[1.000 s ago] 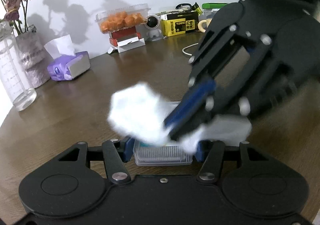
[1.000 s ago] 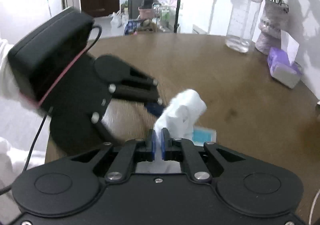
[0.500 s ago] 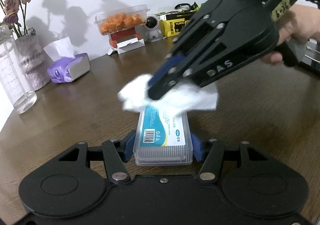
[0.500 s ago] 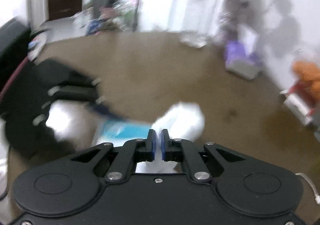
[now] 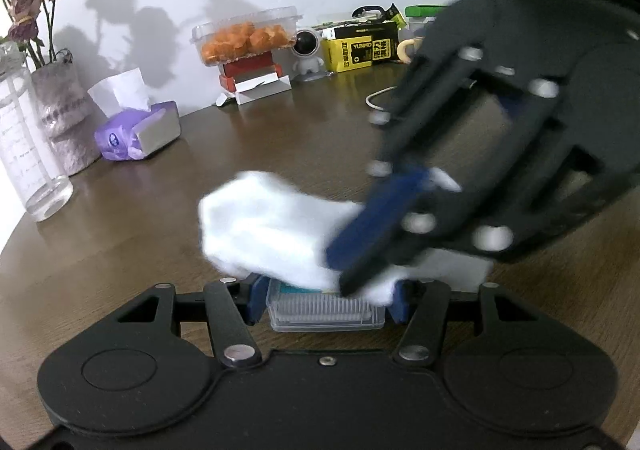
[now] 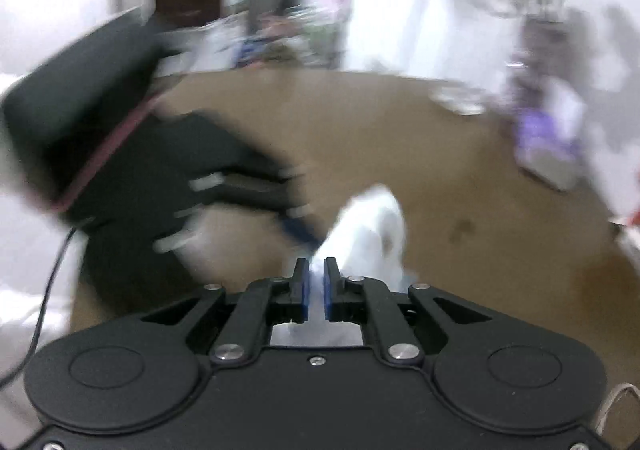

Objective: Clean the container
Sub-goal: 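Wipe the white cotton across the swab box lid held by the left tool, then wipe the swab box again with the cotton in the right tool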

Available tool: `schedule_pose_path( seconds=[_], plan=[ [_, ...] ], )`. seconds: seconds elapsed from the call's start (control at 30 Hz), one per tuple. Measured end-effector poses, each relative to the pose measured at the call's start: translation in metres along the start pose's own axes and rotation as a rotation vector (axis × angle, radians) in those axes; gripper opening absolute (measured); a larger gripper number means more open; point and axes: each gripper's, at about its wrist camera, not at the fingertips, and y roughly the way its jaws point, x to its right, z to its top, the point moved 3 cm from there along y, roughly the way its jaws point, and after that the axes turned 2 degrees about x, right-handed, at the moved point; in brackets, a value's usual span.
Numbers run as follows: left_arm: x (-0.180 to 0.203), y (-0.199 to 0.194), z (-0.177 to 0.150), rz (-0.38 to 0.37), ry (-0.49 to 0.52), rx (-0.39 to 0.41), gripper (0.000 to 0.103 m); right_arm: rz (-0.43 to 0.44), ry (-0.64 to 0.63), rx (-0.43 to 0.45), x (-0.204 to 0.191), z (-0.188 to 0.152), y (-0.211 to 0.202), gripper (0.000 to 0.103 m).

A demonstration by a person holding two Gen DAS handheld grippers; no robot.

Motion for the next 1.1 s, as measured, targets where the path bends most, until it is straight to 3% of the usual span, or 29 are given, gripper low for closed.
schedule_pose_path(
  seconds=[0.07, 0.17, 0.2, 0.3, 0.37, 0.5, 0.57, 0.6, 0.63, 0.67, 0.73, 0.83, 0.93, 0.97, 1.0, 1.03, 1.07, 1.1],
  plan=[
    [0.003, -0.001, 0.0, 0.014, 0.018, 0.005, 0.056, -0.007, 0.04, -0.013, 0.009, -0.007, -0.006, 0.006],
    [0.003, -0.001, 0.0, 0.016, 0.022, 0.004, 0.056, -0.16, 0.082, -0.025, 0.037, -0.009, -0.006, 0.007],
    [0.003, 0.0, 0.0, 0.014, 0.02, 0.003, 0.056, -0.174, 0.097, -0.008, 0.041, -0.006, -0.003, 0.007],
    [0.002, 0.0, -0.001, 0.003, 0.017, 0.005, 0.056, 0.007, 0.051, 0.006, 0.013, -0.002, -0.006, 0.006],
    [0.006, -0.002, -0.001, 0.015, 0.044, 0.013, 0.056, 0.02, 0.024, -0.019, 0.006, -0.012, -0.014, 0.002],
    [0.005, -0.002, -0.001, 0.014, 0.043, 0.01, 0.056, -0.134, 0.097, -0.044, 0.043, -0.01, -0.007, 0.006],
    [0.003, -0.002, -0.002, 0.008, 0.04, 0.009, 0.056, -0.12, 0.086, 0.006, 0.034, -0.003, -0.01, 0.009],
    [0.003, -0.002, -0.002, 0.008, 0.039, 0.009, 0.056, -0.109, 0.064, 0.026, 0.027, -0.002, -0.016, 0.014],
    [0.002, -0.002, -0.002, 0.009, 0.038, 0.009, 0.056, -0.115, 0.045, 0.042, 0.024, -0.002, -0.024, 0.032],
    [0.003, -0.003, -0.003, 0.01, 0.04, 0.01, 0.056, -0.152, 0.049, 0.055, 0.029, -0.007, -0.036, 0.056],
    [0.003, -0.003, -0.003, 0.005, 0.042, 0.012, 0.056, -0.214, 0.103, 0.064, 0.051, -0.024, -0.055, 0.069],
    [0.002, -0.001, -0.003, -0.006, 0.04, 0.01, 0.056, -0.177, 0.234, 0.048, 0.081, -0.045, -0.061, 0.067],
    [0.001, 0.0, -0.003, -0.011, 0.033, 0.008, 0.056, -0.164, 0.21, -0.026, 0.089, -0.057, -0.045, 0.062],
    [0.0, 0.0, -0.003, -0.013, 0.026, 0.007, 0.056, -0.156, 0.2, -0.059, 0.087, -0.063, -0.037, 0.048],
    [-0.002, 0.0, -0.003, -0.013, 0.017, 0.005, 0.056, -0.143, 0.204, -0.085, 0.088, -0.066, -0.029, 0.04],
    [-0.003, 0.0, -0.003, -0.01, 0.006, 0.003, 0.056, -0.135, 0.225, -0.062, 0.089, -0.068, -0.029, 0.031],
    [-0.005, 0.001, -0.003, -0.008, -0.002, 0.001, 0.056, -0.132, 0.253, -0.055, 0.091, -0.069, -0.029, 0.016],
    [-0.006, 0.001, -0.003, -0.009, -0.008, 0.001, 0.056, -0.147, 0.257, -0.034, 0.089, -0.068, -0.033, 0.009]
  ],
)
